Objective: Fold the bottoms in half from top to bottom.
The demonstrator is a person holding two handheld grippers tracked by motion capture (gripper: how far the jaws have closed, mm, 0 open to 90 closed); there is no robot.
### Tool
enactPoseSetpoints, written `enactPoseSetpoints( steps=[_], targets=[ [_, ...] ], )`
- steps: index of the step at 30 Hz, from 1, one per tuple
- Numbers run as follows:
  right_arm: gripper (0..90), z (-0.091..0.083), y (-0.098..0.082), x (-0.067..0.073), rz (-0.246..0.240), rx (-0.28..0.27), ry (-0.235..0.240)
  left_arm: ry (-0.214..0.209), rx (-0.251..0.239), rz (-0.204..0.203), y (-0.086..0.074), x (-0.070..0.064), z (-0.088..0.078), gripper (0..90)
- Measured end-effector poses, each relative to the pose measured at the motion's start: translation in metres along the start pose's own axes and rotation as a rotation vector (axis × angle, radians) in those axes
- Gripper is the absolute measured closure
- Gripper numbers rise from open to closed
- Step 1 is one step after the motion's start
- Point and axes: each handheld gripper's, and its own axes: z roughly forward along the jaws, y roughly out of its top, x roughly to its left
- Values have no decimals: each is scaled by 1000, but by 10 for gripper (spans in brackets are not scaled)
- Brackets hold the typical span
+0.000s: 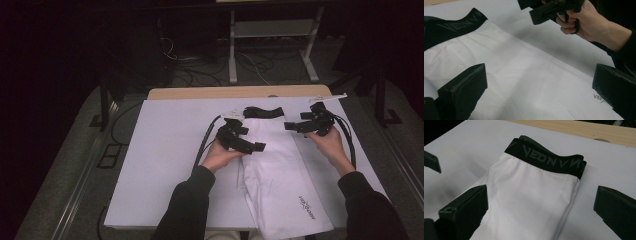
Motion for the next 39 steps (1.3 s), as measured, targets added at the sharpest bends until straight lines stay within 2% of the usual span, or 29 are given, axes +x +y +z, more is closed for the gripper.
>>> enactPoseSetpoints(
  steps=[17,29,39],
  targets=[
    [0,4,-5,-5,22,24,13,52,19,-39,7,24,4,0],
    [0,8,-7,-9,40,47,26,83,17,-107,8,48,7,0],
    [0,10,-8,-10,53,54,33,108,42,-146,6,65,16,0]
  ],
)
